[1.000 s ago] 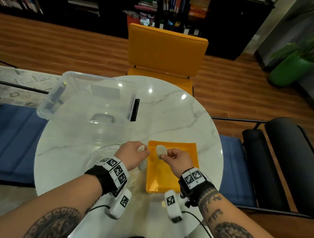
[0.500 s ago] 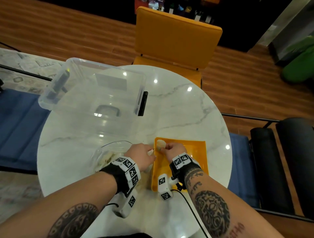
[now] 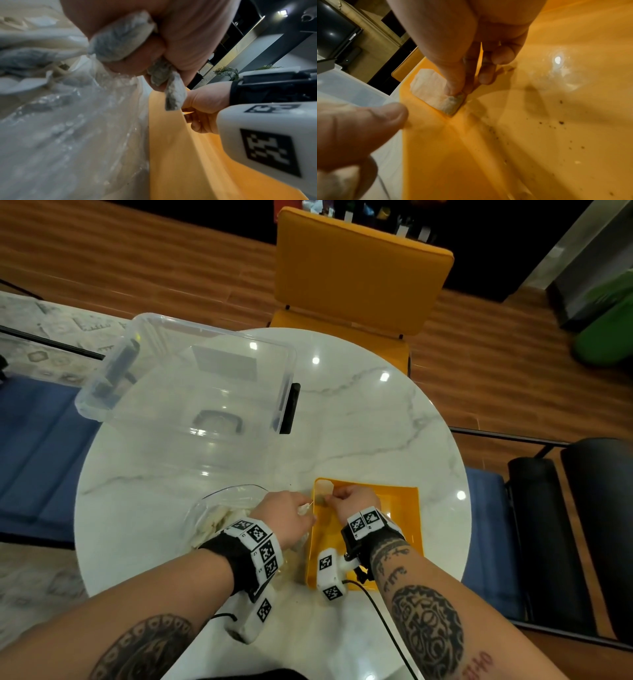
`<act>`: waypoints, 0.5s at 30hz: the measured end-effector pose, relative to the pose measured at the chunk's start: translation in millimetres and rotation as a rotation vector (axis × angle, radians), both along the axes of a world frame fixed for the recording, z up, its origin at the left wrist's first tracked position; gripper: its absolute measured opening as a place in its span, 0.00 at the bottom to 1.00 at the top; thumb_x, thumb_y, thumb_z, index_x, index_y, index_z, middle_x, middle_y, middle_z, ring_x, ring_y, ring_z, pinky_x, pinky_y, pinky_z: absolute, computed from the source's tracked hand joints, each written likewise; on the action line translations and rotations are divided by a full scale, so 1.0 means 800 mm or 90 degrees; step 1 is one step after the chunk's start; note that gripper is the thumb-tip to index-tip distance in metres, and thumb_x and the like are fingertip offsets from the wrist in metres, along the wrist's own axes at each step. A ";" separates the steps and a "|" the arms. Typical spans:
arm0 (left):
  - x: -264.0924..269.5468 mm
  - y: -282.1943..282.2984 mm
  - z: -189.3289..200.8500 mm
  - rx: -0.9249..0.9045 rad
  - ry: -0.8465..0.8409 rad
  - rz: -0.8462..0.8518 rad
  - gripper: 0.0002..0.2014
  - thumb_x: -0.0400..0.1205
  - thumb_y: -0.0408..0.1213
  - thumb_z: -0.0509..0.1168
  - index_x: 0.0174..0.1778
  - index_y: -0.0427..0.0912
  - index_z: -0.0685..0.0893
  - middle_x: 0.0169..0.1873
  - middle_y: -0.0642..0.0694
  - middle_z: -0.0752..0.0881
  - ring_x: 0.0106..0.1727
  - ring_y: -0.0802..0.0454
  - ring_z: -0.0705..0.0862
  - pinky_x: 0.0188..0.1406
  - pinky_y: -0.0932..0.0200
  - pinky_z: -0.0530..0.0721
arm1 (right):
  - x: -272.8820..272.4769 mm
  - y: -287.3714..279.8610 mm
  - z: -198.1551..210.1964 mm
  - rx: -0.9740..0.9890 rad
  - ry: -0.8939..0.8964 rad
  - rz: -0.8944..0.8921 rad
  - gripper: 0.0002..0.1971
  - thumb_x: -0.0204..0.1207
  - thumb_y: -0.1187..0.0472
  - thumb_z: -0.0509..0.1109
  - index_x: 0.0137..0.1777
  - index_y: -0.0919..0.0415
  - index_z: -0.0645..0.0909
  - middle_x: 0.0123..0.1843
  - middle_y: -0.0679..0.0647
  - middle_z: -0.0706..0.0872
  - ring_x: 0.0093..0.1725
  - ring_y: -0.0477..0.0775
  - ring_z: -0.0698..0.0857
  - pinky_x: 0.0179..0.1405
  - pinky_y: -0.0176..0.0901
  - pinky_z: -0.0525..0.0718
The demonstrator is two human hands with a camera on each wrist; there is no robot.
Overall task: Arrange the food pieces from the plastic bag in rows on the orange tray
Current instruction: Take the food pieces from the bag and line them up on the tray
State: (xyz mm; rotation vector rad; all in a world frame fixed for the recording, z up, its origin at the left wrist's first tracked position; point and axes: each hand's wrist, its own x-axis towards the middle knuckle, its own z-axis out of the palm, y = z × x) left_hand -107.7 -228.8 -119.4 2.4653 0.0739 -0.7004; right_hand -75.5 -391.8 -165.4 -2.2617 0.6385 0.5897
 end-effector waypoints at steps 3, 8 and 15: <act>0.002 0.004 0.008 -0.033 -0.004 0.052 0.16 0.80 0.56 0.66 0.57 0.51 0.85 0.52 0.48 0.88 0.52 0.48 0.86 0.49 0.56 0.83 | -0.007 -0.005 0.018 0.002 0.004 0.003 0.15 0.70 0.44 0.79 0.53 0.49 0.89 0.51 0.49 0.90 0.49 0.51 0.87 0.42 0.41 0.81; 0.010 0.009 0.035 -0.161 -0.049 0.150 0.22 0.84 0.59 0.59 0.53 0.41 0.81 0.48 0.44 0.88 0.50 0.45 0.85 0.46 0.54 0.80 | -0.047 0.000 0.091 0.222 -0.087 0.038 0.11 0.79 0.45 0.71 0.47 0.52 0.86 0.45 0.47 0.91 0.40 0.48 0.88 0.34 0.40 0.81; 0.007 -0.012 0.067 -0.349 -0.002 0.249 0.26 0.84 0.64 0.54 0.54 0.44 0.82 0.27 0.48 0.77 0.24 0.51 0.74 0.21 0.62 0.70 | -0.079 0.021 0.134 0.340 -0.146 0.024 0.09 0.76 0.56 0.77 0.52 0.57 0.82 0.36 0.52 0.87 0.31 0.48 0.86 0.28 0.41 0.82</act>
